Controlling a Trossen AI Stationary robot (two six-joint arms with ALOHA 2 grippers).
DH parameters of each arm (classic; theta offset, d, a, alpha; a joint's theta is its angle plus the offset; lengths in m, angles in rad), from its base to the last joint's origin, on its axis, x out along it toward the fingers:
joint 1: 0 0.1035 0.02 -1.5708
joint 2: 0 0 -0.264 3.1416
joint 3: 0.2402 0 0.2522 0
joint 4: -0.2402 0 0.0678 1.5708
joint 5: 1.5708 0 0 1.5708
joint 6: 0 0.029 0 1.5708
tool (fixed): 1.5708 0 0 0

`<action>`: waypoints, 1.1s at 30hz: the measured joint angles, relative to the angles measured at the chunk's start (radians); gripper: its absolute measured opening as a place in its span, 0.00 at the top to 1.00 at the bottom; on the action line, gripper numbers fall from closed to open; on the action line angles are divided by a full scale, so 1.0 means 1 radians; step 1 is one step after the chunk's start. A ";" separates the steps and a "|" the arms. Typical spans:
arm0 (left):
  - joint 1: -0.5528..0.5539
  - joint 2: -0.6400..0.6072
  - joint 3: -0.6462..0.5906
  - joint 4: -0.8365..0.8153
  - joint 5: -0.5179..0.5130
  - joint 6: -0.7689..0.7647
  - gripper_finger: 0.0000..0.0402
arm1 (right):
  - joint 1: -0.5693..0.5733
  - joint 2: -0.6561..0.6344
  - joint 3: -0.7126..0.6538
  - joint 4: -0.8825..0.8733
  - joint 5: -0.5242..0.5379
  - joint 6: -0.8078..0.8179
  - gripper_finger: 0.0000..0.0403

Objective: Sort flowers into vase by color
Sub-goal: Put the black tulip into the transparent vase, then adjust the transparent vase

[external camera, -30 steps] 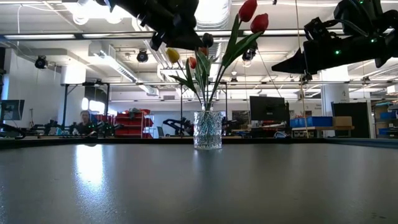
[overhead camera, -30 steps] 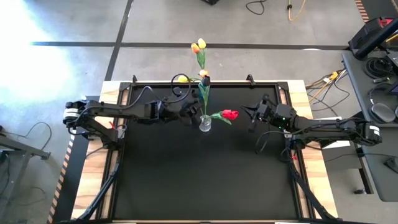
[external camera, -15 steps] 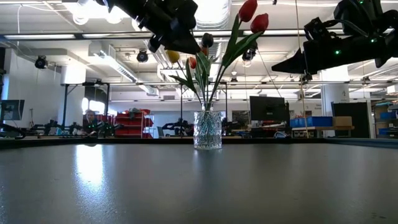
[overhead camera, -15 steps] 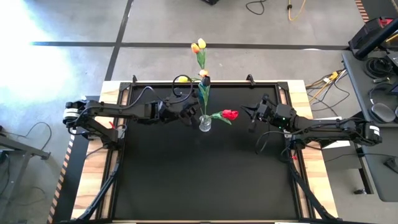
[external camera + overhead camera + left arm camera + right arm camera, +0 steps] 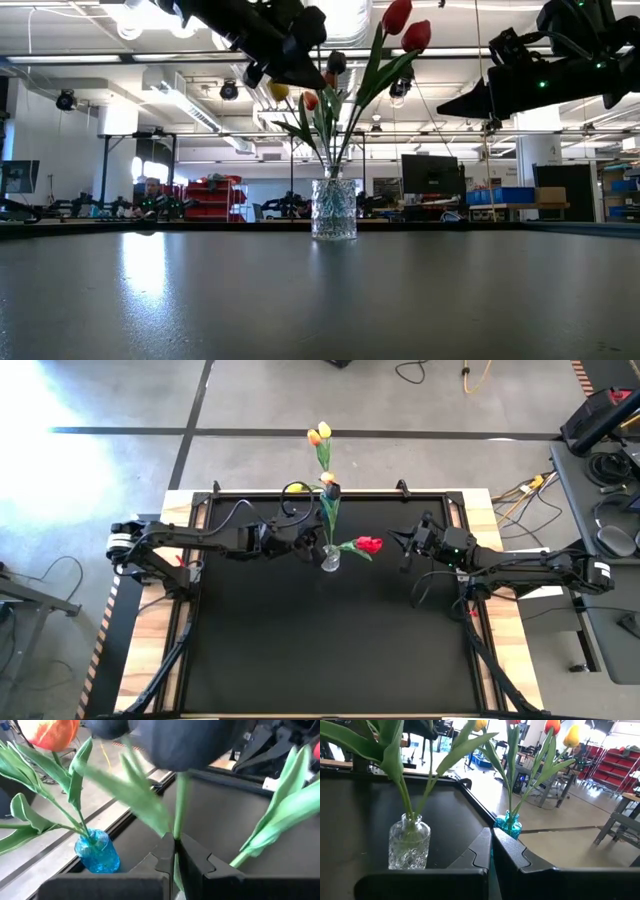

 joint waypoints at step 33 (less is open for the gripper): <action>-0.015 0.014 0.022 -0.050 0.020 -0.004 0.71 | 0.000 0.000 0.000 -0.004 0.000 0.002 0.98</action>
